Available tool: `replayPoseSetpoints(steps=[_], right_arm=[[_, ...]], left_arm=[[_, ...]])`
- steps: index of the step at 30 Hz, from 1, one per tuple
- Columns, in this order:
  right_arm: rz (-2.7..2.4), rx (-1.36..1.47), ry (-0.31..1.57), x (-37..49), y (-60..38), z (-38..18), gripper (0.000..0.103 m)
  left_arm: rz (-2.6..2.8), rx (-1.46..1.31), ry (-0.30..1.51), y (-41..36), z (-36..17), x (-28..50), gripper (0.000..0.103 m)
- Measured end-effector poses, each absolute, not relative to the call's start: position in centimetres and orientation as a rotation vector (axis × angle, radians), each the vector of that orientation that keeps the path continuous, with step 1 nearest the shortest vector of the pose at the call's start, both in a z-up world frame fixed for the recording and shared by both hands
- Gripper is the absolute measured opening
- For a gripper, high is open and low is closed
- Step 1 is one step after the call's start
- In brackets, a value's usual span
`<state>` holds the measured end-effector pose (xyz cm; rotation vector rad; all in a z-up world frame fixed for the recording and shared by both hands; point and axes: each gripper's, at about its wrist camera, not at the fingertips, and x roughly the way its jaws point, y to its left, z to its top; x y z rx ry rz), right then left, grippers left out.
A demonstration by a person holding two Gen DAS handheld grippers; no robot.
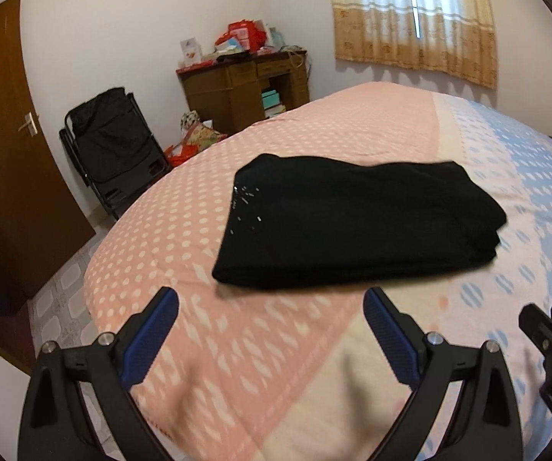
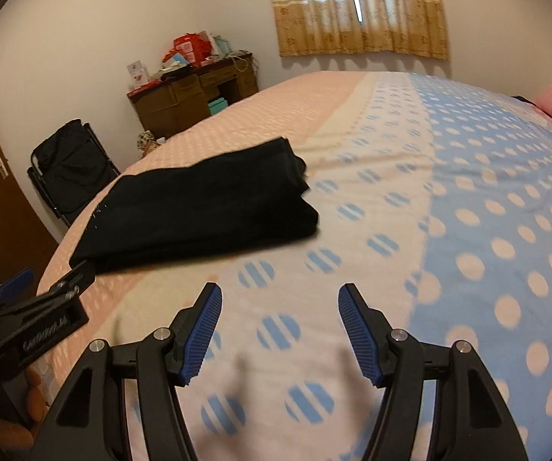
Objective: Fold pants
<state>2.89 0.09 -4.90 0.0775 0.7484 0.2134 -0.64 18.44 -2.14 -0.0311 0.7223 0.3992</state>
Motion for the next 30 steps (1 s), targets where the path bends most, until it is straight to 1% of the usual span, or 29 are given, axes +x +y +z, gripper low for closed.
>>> replayPoseSetpoints(steps=[1,6,11,13,14,16,19,26,27,28,29,30], right_arm=[[0.2,0.079,0.76,2.7,0.0,-5.0,0.065],[0.104,0.068,0.851,2.0,0.1,-5.3,0.066],[0.035,0.081,1.075,2.3,0.4,-5.6,0.066],[0.064,0.116,1.104,1.7,0.4,-5.5,0.066],[0.085,0.142,1.088,1.0,0.4,-5.0,0.066],[0.091,0.149,1.031,-0.4,0.5,-3.9,0.066],[0.084,0.111,0.871,-3.4,1.1,-0.8,0.066],[0.103,0.09,0.429,-12.2,0.9,6.0,0.066],[0.116,0.092,0.366,-13.4,0.7,6.6,0.067],[0.124,0.094,0.316,-14.4,0.6,7.1,0.074],[0.113,0.092,0.279,-15.4,0.6,7.6,0.079],[0.093,0.087,0.255,-16.1,0.6,8.0,0.079]], left_arm=[[0.383,-0.03,0.737,18.2,-2.5,-1.0,0.102],[0.328,-0.06,0.855,18.2,-4.1,-1.5,0.102],[0.324,-0.073,0.882,18.3,-3.8,-2.7,0.102],[0.325,-0.086,0.876,18.4,-3.2,-3.4,0.102],[0.326,-0.089,0.866,18.4,-3.0,-3.9,0.102],[0.333,-0.086,0.833,18.2,-2.2,-5.2,0.102],[0.355,-0.06,0.753,18.0,-0.4,-6.9,0.102],[0.379,-0.045,0.502,17.7,4.3,-12.0,0.103],[0.379,-0.045,0.478,17.7,4.8,-12.5,0.103],[0.378,-0.041,0.449,17.6,5.3,-13.1,0.103],[0.377,-0.033,0.424,17.5,5.7,-13.6,0.103],[0.375,-0.021,0.401,17.3,6.0,-14.0,0.103]])
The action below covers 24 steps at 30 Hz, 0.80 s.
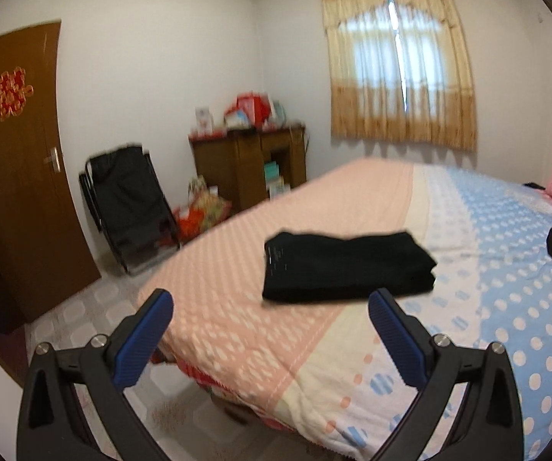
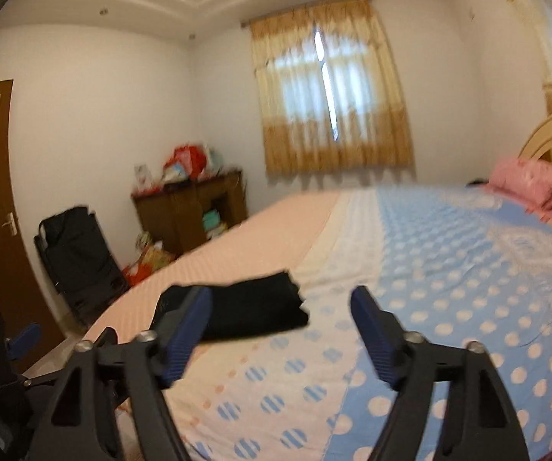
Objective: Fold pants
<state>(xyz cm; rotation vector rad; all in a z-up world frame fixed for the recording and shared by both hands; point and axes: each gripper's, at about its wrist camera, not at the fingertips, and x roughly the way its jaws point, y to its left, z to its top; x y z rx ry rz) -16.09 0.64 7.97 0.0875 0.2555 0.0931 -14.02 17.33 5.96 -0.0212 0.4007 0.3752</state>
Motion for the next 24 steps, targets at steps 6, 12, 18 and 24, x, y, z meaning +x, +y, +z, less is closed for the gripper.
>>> replayPoseSetpoints(steps=[6,12,18,24], right_arm=[[0.054,0.106,0.2,-17.9,1.0,9.0,0.079],[0.071,0.094,0.209,-18.2,1.7,8.6,0.079],[0.063,0.101,0.22,-17.9,1.5,8.1,0.079],[0.051,0.116,0.236,-17.3,0.9,7.8,0.079]], left_arm=[[0.325,0.037,0.311,16.4,6.9,-15.7,0.103],[0.285,-0.029,0.33,17.2,7.1,-15.7,0.103],[0.296,-0.027,0.349,17.1,6.7,-15.3,0.103],[0.301,-0.021,0.358,17.1,6.6,-15.2,0.103]])
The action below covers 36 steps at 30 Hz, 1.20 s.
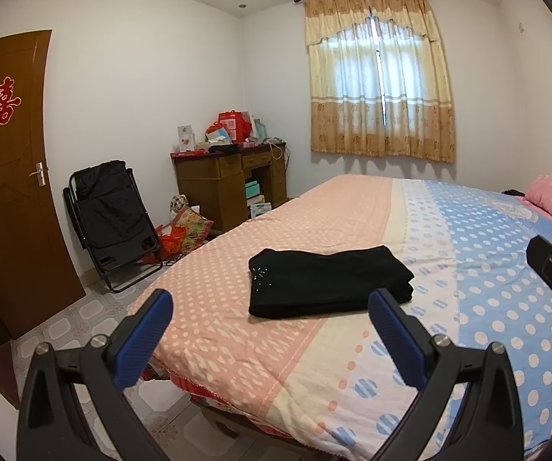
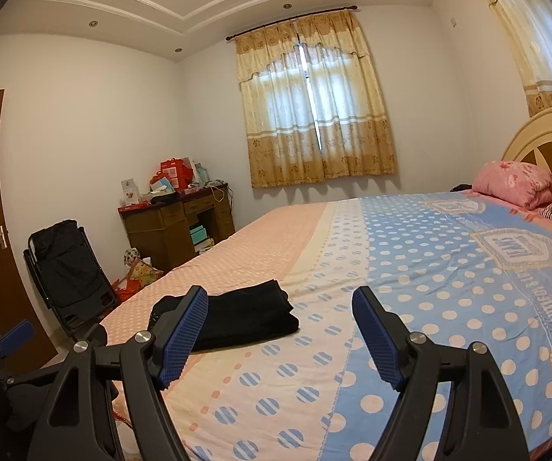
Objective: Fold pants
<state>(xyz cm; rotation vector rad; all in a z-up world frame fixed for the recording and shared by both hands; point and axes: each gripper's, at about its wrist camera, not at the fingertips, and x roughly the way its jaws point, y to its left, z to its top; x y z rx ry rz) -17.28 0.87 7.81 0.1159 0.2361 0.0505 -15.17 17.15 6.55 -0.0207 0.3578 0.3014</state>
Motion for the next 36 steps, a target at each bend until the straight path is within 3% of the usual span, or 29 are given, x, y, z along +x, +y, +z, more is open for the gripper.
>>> replayPoseSetpoints(steps=[36], right_arm=[[0.042,0.118,0.234,-17.0,0.63,7.55,0.079]], left_arm=[[0.329,0.002,0.402,16.57,5.97,-14.53,0.103]])
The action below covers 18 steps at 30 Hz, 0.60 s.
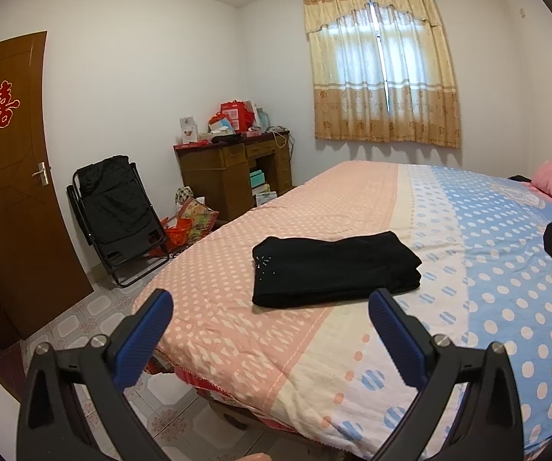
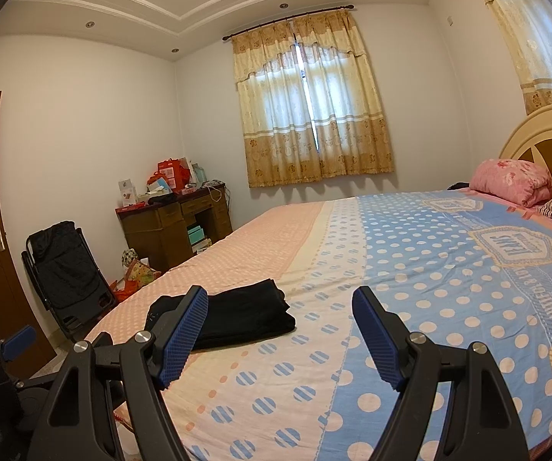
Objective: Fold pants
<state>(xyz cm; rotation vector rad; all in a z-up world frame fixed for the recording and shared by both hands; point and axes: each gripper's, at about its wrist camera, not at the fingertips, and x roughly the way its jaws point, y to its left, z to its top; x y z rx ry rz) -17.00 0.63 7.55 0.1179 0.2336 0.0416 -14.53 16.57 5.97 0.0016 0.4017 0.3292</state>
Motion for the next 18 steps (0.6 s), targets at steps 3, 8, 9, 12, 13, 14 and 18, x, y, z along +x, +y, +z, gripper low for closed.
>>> replayPoseSetpoints(steps=[3,8,9,12,13,14,18], right_arm=[[0.034,0.111,0.228,-16.99,0.64,7.39,0.079],[0.024,0.107,0.236,-17.02,0.76,6.97,0.079],[0.02,0.109,0.236,-17.02,0.78,7.0,0.079],[0.013,0.116,0.234,-17.01,0.5,7.02,0.079],[0.012,0.118,0.234,-17.01,0.47,7.0,0.079],[0.011,0.119,0.235,-16.98,0.47,6.98,0.079],[0.004,0.121,0.242,-16.81,0.43,6.93,0.079]], left_arm=[[0.331,0.007,0.402,16.54,5.94,-14.55,0.103],[0.415,0.044,0.392,16.61,5.49,-14.34,0.103],[0.427,0.047,0.398,16.76,5.4,-14.25,0.103],[0.392,0.025,0.407,17.21,5.25,-14.05,0.103],[0.387,0.02,0.407,17.24,5.26,-14.06,0.103],[0.381,0.017,0.408,17.24,5.27,-14.05,0.103],[0.365,0.017,0.414,17.02,5.32,-13.93,0.103]])
